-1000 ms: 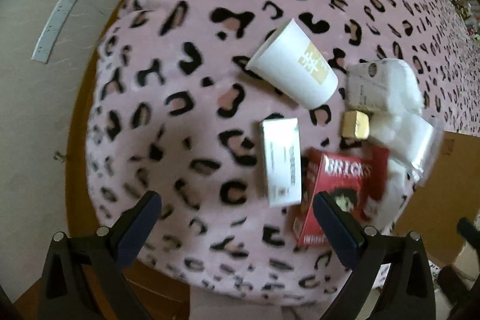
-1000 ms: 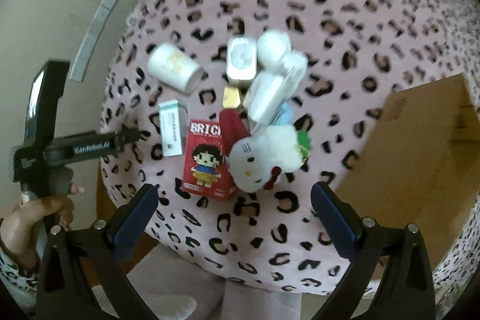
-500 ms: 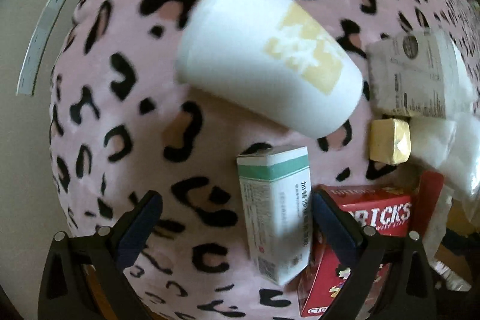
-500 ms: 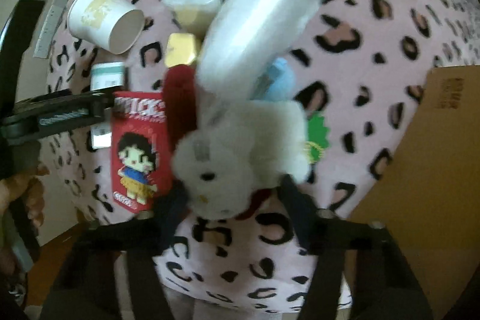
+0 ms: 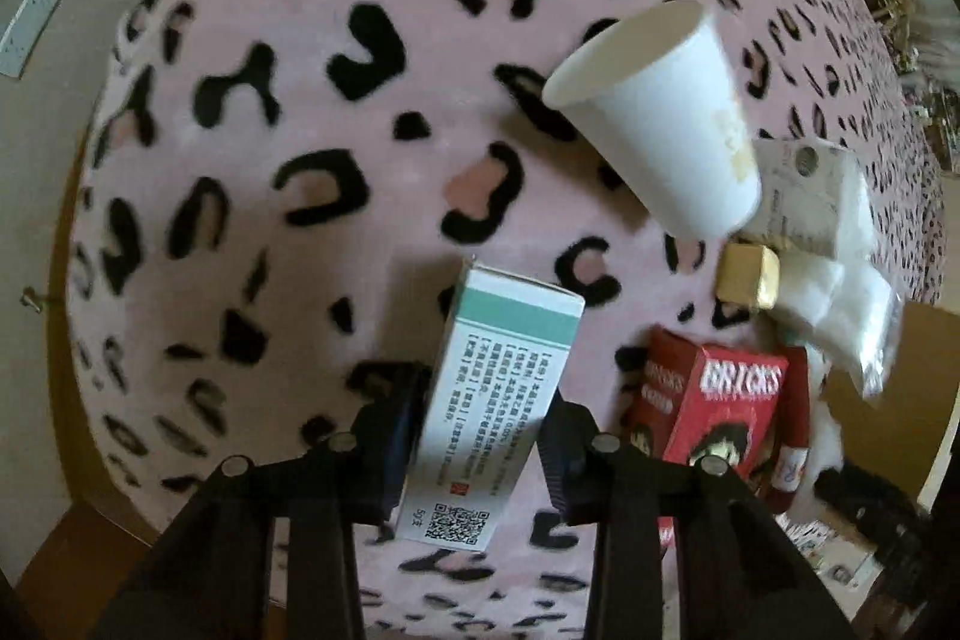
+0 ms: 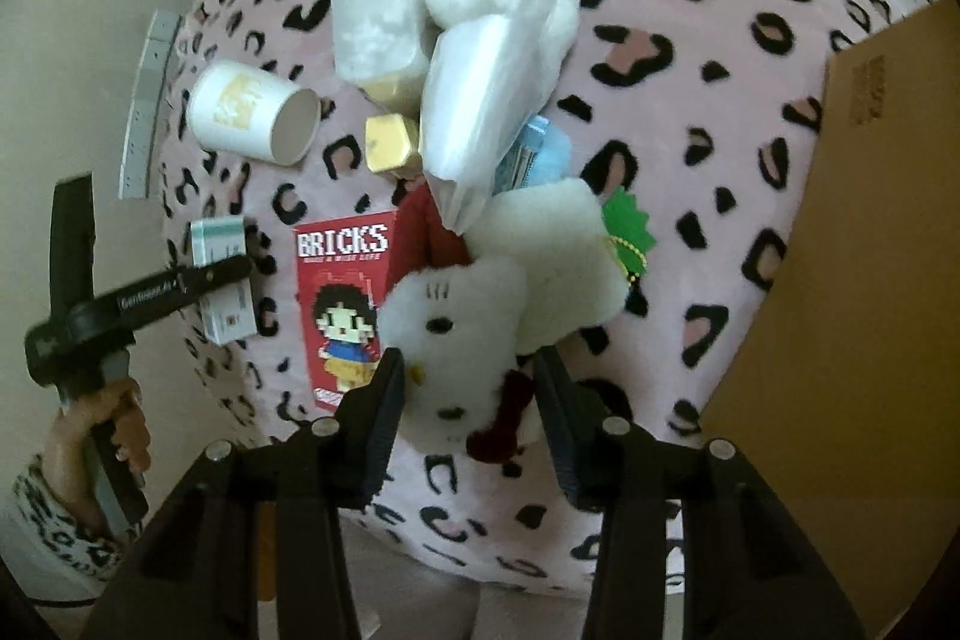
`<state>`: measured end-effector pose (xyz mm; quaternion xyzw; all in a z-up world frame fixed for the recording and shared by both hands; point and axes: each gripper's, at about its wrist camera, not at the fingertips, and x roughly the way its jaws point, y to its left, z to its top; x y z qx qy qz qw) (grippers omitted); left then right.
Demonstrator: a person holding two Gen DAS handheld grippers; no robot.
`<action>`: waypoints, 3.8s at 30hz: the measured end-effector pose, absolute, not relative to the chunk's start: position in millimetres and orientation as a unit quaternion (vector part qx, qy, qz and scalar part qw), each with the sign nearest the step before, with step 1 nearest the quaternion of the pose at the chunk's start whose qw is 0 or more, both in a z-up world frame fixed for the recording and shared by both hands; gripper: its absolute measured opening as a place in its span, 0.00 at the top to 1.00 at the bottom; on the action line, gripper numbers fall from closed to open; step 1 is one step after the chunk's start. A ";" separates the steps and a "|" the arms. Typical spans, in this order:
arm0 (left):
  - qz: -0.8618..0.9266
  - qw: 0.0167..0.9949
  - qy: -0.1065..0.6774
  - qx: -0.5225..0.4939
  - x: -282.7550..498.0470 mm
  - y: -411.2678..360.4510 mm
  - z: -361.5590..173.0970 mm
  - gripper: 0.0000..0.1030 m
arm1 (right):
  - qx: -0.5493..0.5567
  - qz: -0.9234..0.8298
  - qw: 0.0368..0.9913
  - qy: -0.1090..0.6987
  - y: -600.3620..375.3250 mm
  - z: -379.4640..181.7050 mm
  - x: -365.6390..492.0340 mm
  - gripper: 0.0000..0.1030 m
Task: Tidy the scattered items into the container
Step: 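Carry the medicine box and the plush over the cardboard box with both grippers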
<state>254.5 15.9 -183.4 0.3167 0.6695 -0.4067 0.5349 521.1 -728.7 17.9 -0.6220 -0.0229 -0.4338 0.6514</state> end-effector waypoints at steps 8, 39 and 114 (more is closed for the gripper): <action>-0.439 0.516 0.626 0.387 210.0 12.6 -135.9 0.65 | -0.646 -0.419 0.637 -0.018 -710.2 -12.4 519.6 0.59; -0.554 0.482 0.493 0.466 17.5 29.8 -0.3 0.64 | -0.718 -0.309 0.620 -0.071 -666.7 -97.0 400.1 0.60; -0.611 0.427 0.465 0.478 -81.5 -18.4 30.2 0.64 | -0.743 -0.299 0.593 -0.088 -621.1 -64.2 317.2 0.59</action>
